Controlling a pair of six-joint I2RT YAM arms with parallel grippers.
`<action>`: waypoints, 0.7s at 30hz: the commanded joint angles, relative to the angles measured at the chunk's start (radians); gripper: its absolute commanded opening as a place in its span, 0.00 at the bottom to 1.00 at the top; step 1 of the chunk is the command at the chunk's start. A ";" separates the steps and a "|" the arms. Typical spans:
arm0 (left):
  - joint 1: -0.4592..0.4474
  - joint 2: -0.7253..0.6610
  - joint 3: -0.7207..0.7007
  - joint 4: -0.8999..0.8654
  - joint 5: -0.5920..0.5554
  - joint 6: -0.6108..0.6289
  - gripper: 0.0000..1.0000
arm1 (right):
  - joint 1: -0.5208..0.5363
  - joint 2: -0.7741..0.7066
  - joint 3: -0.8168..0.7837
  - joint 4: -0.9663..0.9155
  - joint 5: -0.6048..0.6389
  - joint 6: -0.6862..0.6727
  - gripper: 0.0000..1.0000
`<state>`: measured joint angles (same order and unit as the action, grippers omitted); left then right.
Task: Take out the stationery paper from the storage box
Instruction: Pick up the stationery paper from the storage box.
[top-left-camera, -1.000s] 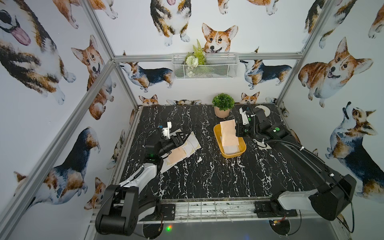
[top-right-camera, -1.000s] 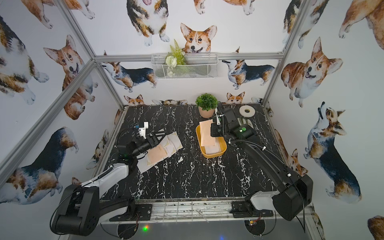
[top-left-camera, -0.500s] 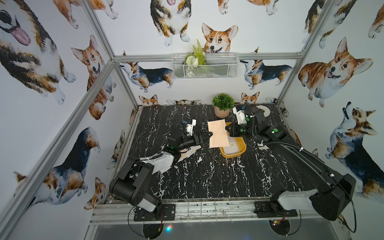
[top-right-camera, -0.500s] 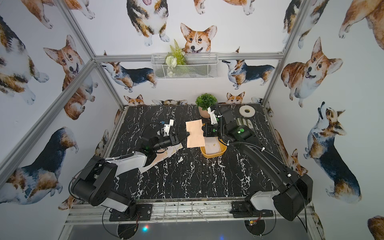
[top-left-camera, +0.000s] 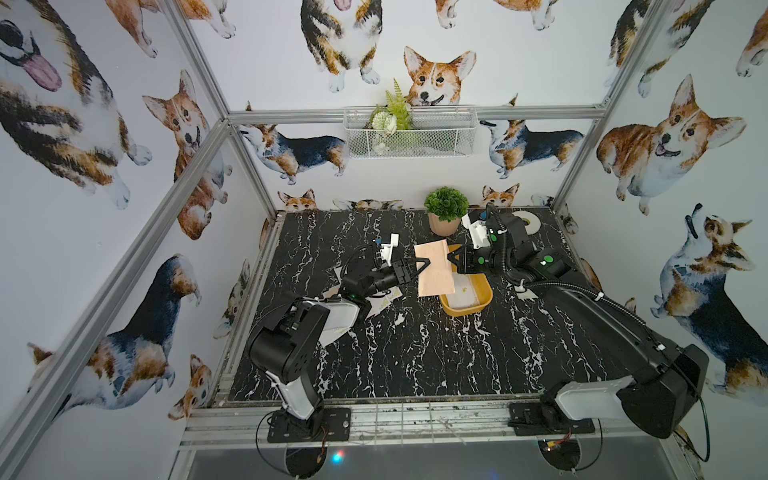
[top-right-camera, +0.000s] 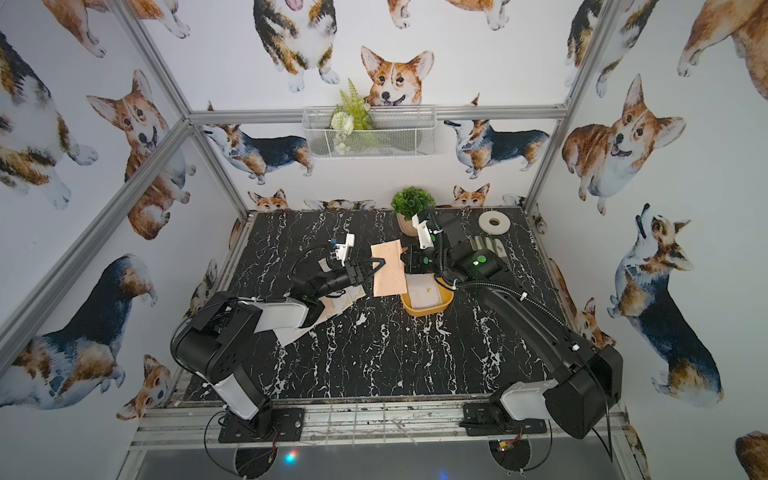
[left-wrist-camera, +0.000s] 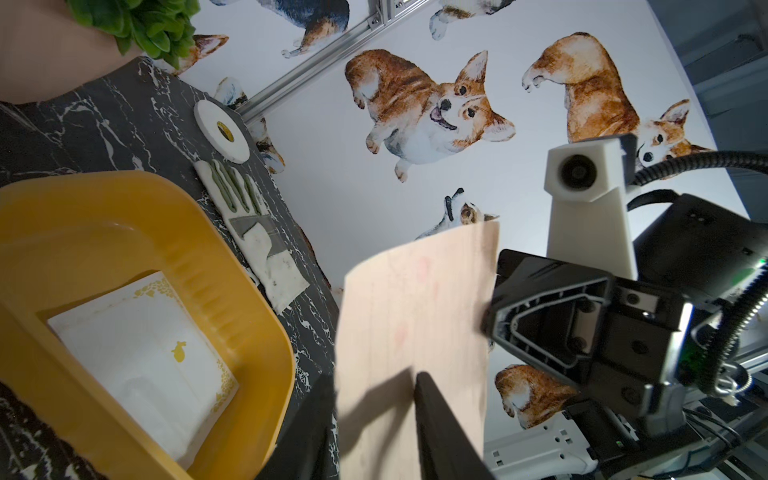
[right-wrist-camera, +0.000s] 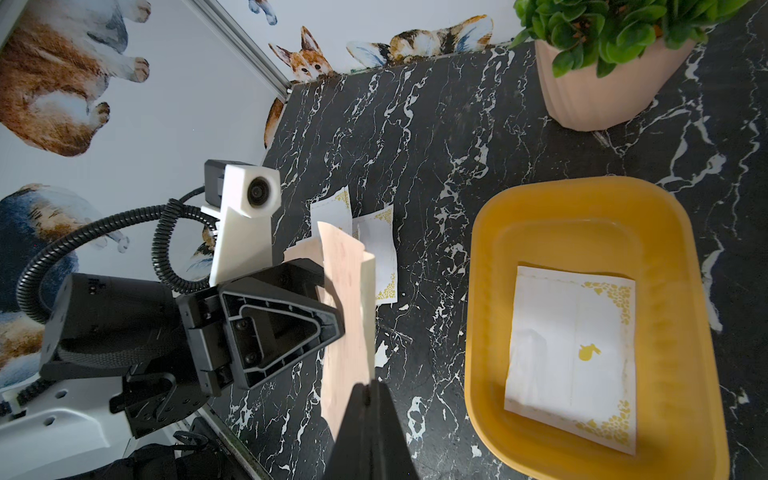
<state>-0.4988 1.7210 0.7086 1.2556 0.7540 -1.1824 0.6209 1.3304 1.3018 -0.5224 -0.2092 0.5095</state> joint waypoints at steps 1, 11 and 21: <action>-0.002 -0.005 0.010 0.106 0.027 -0.045 0.23 | 0.000 0.004 -0.002 0.010 0.004 -0.003 0.00; -0.001 -0.130 0.018 -0.150 0.040 0.097 0.00 | 0.000 0.003 0.001 -0.009 0.030 -0.018 0.00; 0.006 -0.485 0.258 -1.501 -0.464 0.745 0.00 | 0.000 -0.011 -0.008 -0.051 0.193 -0.053 0.58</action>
<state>-0.4988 1.2743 0.9035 0.2966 0.5480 -0.6853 0.6209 1.3193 1.2930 -0.5529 -0.1047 0.4740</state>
